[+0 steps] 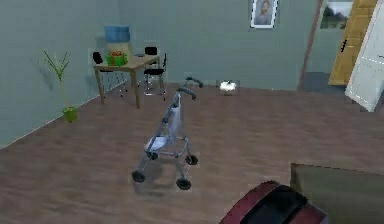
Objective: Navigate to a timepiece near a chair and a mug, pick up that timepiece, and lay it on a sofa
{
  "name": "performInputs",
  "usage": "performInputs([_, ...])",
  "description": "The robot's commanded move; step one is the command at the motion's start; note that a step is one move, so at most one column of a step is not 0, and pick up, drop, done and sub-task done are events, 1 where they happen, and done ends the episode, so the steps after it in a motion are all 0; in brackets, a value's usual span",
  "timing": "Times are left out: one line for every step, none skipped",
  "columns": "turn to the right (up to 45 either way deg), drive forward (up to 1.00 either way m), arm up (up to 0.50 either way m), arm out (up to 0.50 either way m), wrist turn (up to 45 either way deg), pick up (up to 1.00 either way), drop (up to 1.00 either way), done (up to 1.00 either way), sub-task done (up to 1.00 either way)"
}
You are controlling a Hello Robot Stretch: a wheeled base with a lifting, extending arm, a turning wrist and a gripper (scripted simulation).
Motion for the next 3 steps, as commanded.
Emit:
performInputs([45.0,0.00,0.00,0.00,0.0,0.00,0.00,0.00,0.00])
performInputs([24.0,0.00,0.00,0.00,0.0,0.00,0.00,0.00,0.00])
performInputs([-45.0,0.00,0.00,0.00,0.0,0.00,0.00,0.00,0.00])
